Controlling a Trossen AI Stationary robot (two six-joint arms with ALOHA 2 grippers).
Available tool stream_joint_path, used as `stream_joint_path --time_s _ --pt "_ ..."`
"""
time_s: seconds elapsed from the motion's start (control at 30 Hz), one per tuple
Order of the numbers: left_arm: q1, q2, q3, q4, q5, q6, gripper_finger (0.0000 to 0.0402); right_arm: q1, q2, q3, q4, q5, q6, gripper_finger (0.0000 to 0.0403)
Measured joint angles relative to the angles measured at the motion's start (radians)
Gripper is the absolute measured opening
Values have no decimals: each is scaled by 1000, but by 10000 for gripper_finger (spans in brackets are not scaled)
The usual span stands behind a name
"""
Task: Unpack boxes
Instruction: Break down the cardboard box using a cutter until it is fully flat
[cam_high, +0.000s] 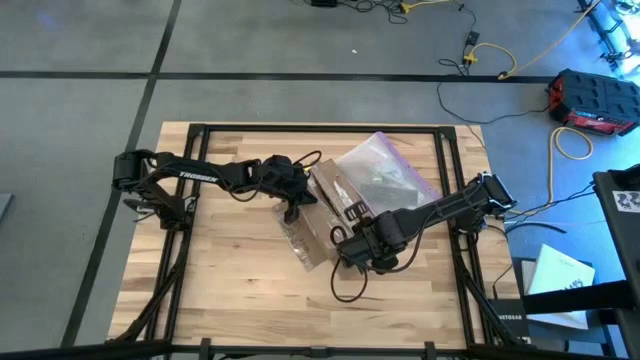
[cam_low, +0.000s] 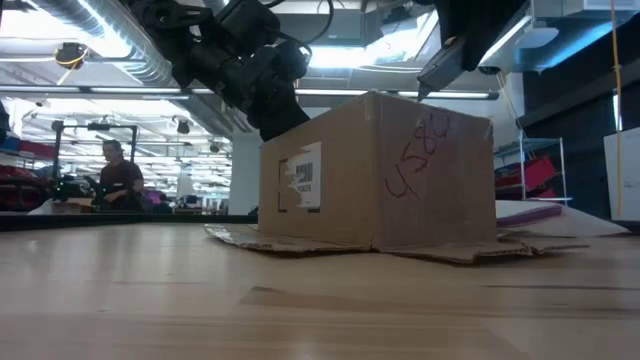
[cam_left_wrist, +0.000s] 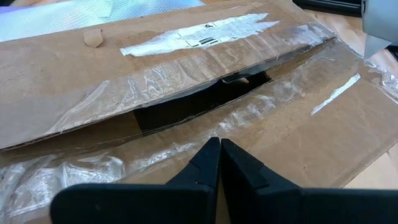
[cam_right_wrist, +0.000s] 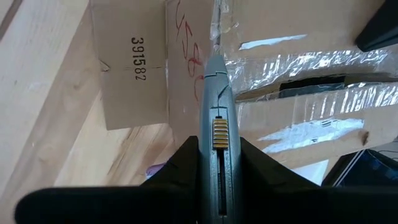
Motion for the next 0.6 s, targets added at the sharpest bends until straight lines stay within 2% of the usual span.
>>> stream_joint_path --time_s 0.6 --pt "0 0 0 -7 17 5 0 0 -5 -1 -14 -1 -7 55"
